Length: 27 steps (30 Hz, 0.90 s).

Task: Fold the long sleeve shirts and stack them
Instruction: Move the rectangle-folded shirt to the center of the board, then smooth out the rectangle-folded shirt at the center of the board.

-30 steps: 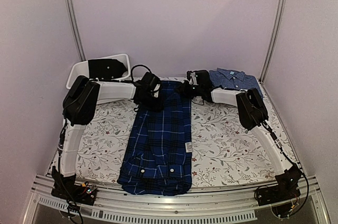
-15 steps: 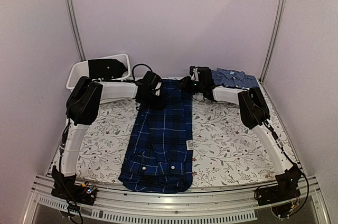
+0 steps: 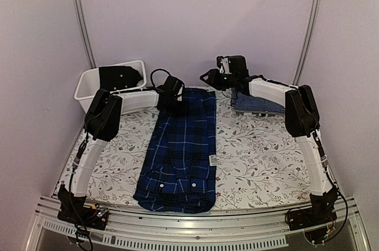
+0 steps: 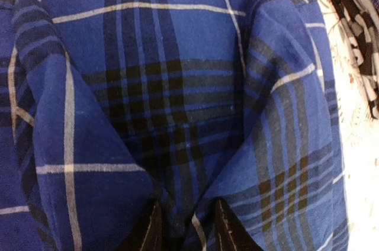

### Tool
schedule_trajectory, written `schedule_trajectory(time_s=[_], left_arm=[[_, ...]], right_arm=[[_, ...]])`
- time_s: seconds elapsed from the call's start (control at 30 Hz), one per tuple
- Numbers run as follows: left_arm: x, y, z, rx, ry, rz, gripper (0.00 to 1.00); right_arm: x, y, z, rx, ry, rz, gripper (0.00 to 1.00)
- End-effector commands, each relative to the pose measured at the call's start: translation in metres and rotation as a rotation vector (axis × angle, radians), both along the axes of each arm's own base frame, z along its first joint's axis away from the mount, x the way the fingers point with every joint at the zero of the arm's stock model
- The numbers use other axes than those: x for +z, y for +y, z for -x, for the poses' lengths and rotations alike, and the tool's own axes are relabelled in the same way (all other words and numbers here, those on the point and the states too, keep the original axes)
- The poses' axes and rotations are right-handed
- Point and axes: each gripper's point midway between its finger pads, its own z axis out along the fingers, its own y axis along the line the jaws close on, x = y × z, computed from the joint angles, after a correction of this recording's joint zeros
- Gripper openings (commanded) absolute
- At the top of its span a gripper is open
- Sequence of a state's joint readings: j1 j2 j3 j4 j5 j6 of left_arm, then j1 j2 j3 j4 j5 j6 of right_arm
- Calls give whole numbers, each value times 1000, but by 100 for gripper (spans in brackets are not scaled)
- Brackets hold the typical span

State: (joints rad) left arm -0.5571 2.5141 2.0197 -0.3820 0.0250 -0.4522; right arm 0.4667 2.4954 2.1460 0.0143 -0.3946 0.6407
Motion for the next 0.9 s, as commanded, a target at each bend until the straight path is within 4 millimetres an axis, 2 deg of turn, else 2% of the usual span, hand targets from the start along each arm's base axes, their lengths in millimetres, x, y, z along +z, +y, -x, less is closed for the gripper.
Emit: schedule_trajectory(time_s=[0.0,0.07,0.2,0.3,0.37,0.47,0.63,0.67,0.73,0.87], left_arm=[[-17,6,-11,19,39,-7,32],[3,4,-17,4,-2,0,34],[61,1,-22,-35,-101,14,42],[104,3,-15,-57,-155,35,45],[127,4,-2,-71,-178,45,47],[134,13,29,-79,-174,50,50],[129,41,85,-42,-126,52,51],[133,48,97,-30,-127,58,51],[128,63,119,-3,-102,67,51],[109,87,161,26,-38,85,51]], right_arm=[[6,-2,47,43,46,96,42],[-1,-3,70,64,72,119,42],[-2,-1,120,124,104,120,41],[-13,11,154,190,132,134,40],[-19,20,176,235,156,128,40],[-25,39,204,294,170,108,40],[-44,65,239,355,200,100,41],[-51,69,244,365,215,101,41],[-61,74,250,384,234,101,40],[-87,72,252,376,267,135,40]])
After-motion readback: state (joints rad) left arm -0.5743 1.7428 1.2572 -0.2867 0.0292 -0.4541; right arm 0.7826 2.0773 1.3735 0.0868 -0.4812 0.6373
